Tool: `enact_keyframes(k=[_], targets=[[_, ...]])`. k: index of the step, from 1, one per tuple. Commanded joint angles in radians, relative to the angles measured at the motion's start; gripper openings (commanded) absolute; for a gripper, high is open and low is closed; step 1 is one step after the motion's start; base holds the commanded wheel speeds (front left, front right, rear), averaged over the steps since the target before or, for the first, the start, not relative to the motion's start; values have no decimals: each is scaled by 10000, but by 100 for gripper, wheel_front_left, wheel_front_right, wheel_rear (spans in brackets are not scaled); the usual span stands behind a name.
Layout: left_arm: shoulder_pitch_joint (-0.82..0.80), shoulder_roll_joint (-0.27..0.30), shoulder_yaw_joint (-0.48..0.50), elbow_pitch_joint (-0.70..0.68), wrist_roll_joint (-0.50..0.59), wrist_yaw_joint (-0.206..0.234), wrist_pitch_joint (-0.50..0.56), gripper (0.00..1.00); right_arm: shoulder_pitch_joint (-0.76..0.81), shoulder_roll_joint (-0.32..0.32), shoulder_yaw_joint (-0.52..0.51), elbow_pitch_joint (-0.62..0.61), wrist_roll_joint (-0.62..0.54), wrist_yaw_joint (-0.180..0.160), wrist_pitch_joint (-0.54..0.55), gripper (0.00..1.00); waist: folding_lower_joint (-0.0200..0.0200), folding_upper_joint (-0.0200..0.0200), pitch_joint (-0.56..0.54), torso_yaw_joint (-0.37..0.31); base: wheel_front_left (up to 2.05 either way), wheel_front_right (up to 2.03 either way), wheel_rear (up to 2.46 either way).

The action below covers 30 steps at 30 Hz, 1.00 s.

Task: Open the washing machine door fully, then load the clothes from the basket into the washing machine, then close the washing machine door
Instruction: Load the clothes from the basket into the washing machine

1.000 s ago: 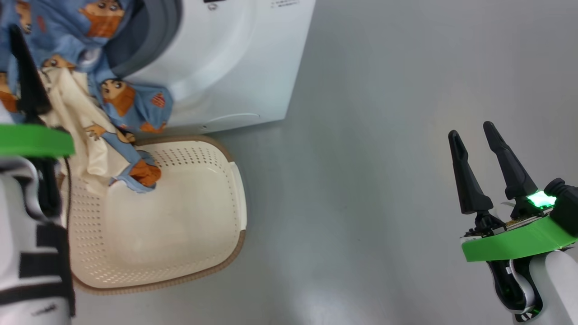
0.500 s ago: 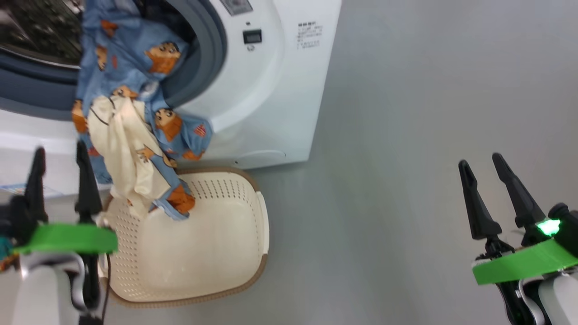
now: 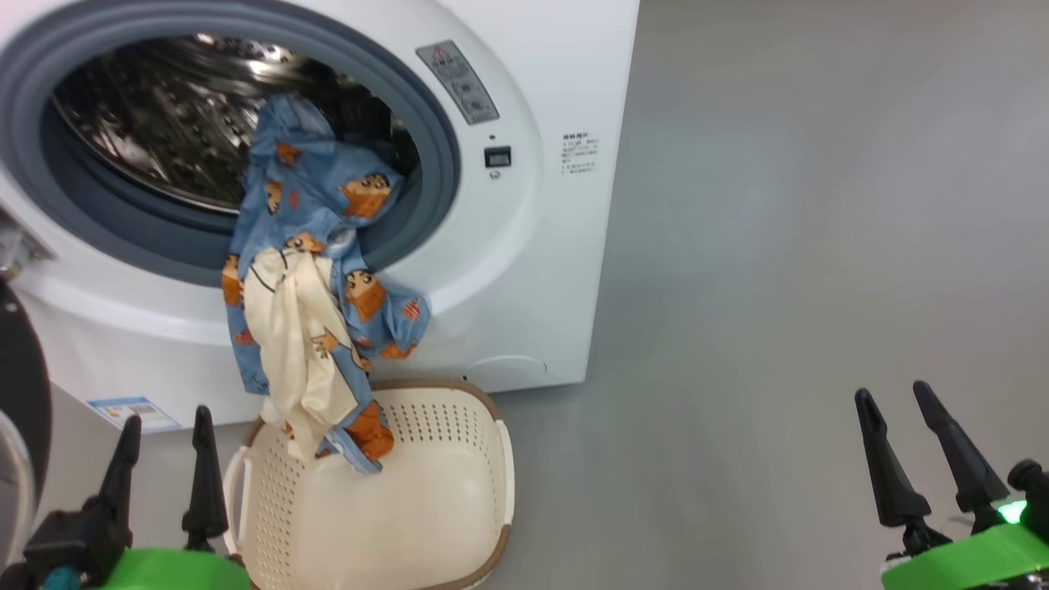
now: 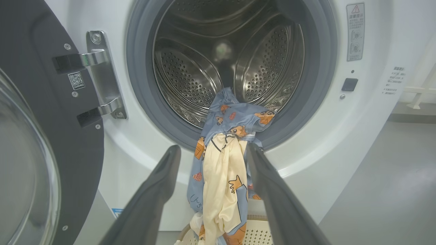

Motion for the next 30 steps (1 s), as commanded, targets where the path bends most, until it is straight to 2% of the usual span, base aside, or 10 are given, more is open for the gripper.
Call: enact_keyframes(k=[1, 19, 30], targets=[[112, 243, 274, -395, -6, 4, -55, 100, 107, -277, 80, -256, 116, 75, -80, 100, 0, 0, -498, 182, 0, 0, 0], [2170, 168, 436, -1555, -427, 4, -55, 100, 1131, -235, -451, -377, 143, 75, -80, 100, 0, 0, -1203, 116, 0, 0, 0], [2168, 128, 375, -1352, -826, 4, -55, 100, 1012, -171, -453, -528, 113, 75, -80, 100, 0, 0, -876, 56, 0, 0, 0]])
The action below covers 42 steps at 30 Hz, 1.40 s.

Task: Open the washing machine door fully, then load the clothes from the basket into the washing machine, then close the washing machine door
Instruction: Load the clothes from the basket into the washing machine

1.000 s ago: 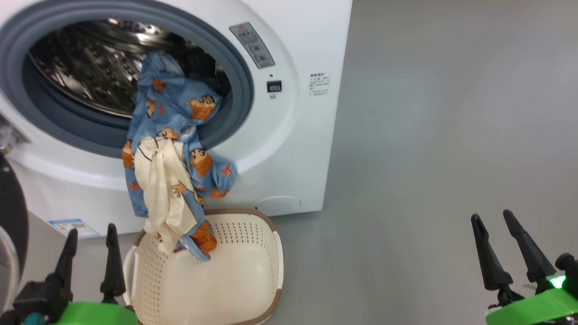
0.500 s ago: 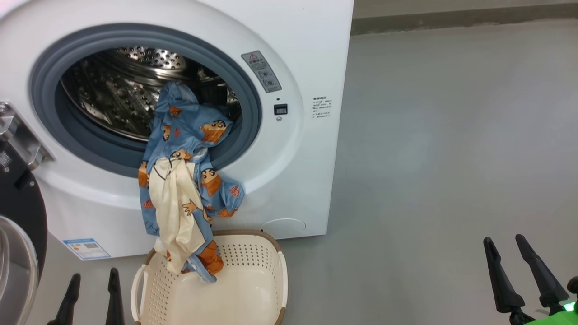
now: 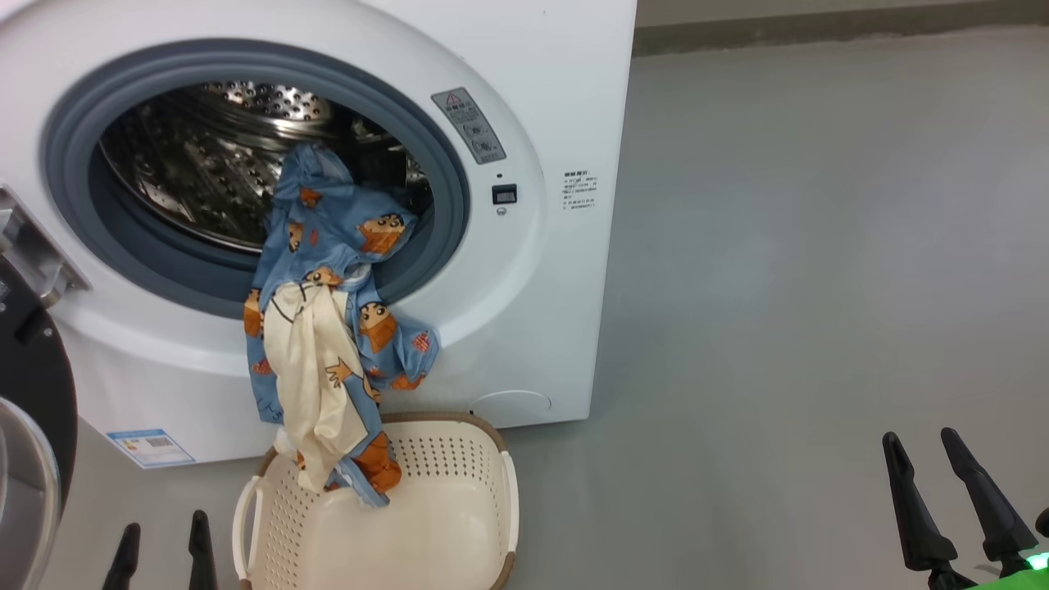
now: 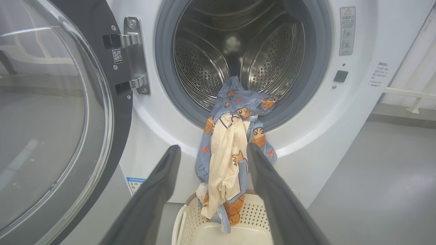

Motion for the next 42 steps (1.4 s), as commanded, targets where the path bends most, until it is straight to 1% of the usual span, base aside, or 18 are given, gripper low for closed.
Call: enact_keyframes(k=[1, 6, 11, 12, 20, 32, 42], targets=[[-441, 133, 241, -23, -228, 4, -63, 100, -303, -211, 157, -287, 71, 75, -80, 100, 0, 0, 249, -26, 0, 0, 0], [-871, 214, 26, 590, -629, 4, -63, 100, -577, -131, 180, -347, 55, 75, -80, 100, 0, 0, 769, -76, 0, 0, 0], [-1787, 406, -406, 1628, -1052, 4, -63, 100, -1070, 11, 238, -472, -27, 75, -80, 100, 0, 0, 1701, -167, 0, 0, 0], [-2276, 526, -628, 2154, -1218, 4, -63, 100, -1339, 68, 276, -513, -60, 75, -80, 100, 0, 0, 2139, -223, 0, 0, 0], [-4576, 1117, -1641, 4019, -1788, 4, -63, 100, -2551, 124, 613, -565, -171, 75, -80, 100, 0, 0, 3762, -497, 0, 0, 0], [-7040, 2040, -3350, 6537, -2951, 4, -63, 100, -3435, 211, 905, -723, -286, 75, -80, 100, 0, 0, 5205, -1086, 0, 0, 0], [-8785, 2897, -4575, 7840, -4152, 4, -63, 100, -3875, 173, 1198, -1000, -391, 75, -80, 100, 0, 0, 6320, -1512, 0, 0, 0]])
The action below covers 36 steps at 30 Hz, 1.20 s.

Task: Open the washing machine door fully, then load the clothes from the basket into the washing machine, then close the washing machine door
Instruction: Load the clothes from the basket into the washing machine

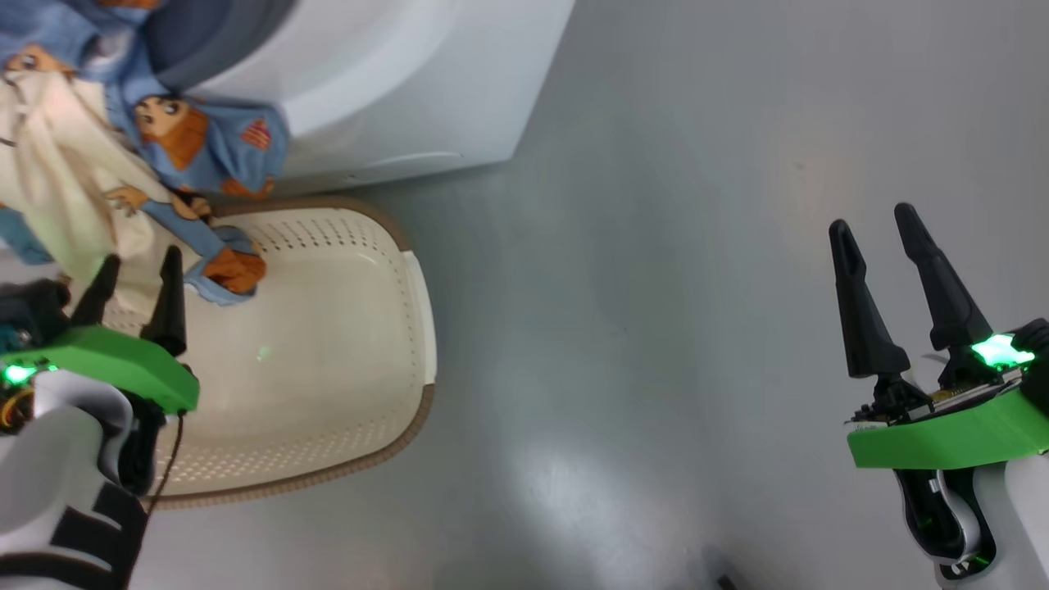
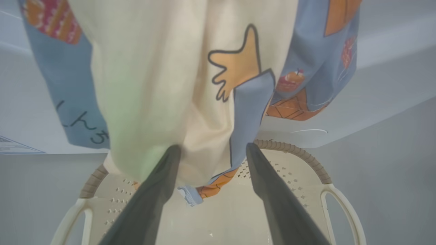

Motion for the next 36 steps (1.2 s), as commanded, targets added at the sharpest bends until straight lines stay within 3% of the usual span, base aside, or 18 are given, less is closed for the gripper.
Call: enact_keyframes(k=[1, 13, 21, 30, 31, 32, 34, 35, 36], targets=[[-205, 544, 55, 102, -193, 4, -65, 100, 6, -148, 226, -286, -156, 75, -78, 100, 0, -1, 509, -352, 0, 0, 0], [-1208, 962, -1566, 343, -1353, 4, -65, 100, -122, -201, 477, -422, -213, 75, -78, 100, 0, -1, 772, -540, 0, 0, 0], [-1813, 1031, -1061, 856, -1882, 4, -65, 100, -102, -281, 661, -526, -213, 75, -78, 100, 0, -1, 867, -659, 0, 0, 0], [-2076, 1026, -504, 1070, -1689, 4, -65, 100, 18, -365, 723, -628, -227, 75, -78, 100, 0, -1, 864, -769, 0, 0, 0], [-2094, 1029, -453, 1073, -1637, 4, -65, 92, 27, -377, 716, -642, -231, 75, -78, 100, 0, -1, 868, -768, 0, 0, 0], [-2103, 1022, -392, 1068, -1588, 4, -65, 47, 34, -386, 708, -652, -236, 75, -78, 100, 0, -1, 865, -763, 0, 0, 0], [-2102, 984, -249, 1009, -1523, 4, -65, 9, 47, -403, 690, -667, -247, 75, -78, 100, 0, -1, 858, -745, 0, 0, 0], [-2092, 971, -180, 970, -1489, 4, -65, 0, 47, -410, 678, -674, -254, 75, -78, 100, 0, -1, 855, -732, 0, 0, 0], [-2077, 969, -107, 932, -1457, 4, -65, 0, 47, -413, 662, -684, -262, 75, -78, 100, 0, -1, 851, -714, 0, 0, 0]])
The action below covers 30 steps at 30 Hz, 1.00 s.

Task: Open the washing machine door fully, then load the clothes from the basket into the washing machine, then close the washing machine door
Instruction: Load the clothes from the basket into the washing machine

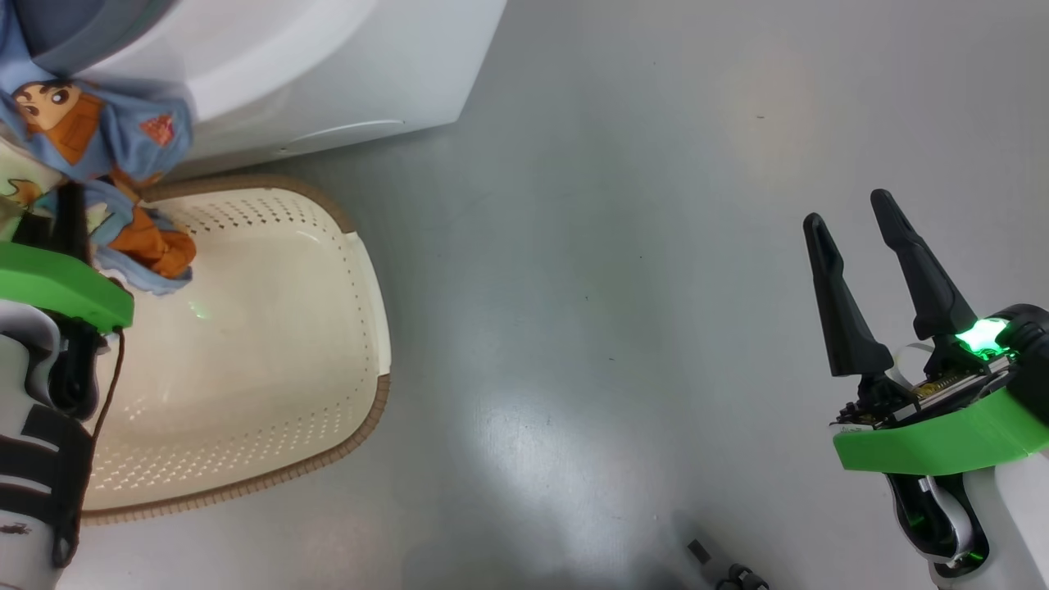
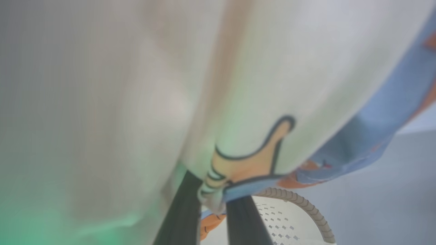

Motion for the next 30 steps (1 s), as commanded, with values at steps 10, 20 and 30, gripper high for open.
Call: enact_keyframes(k=[10, 20, 30], targets=[[501, 336, 1705, -901, 198, 4, -82, 0, 204, -53, -4, -291, -218, 75, -78, 100, 0, 0, -184, 388, 0, 0, 0], [1483, -390, 4333, -2626, 1494, 4, -82, 0, 118, 110, -105, -245, -196, 75, -78, 100, 0, 0, -504, 853, 0, 0, 0], [2112, -1671, 6450, -5534, 3354, 4, -82, 0, -5, 440, -1, -76, -97, 75, -78, 100, 0, 0, -885, 884, 0, 0, 0]])
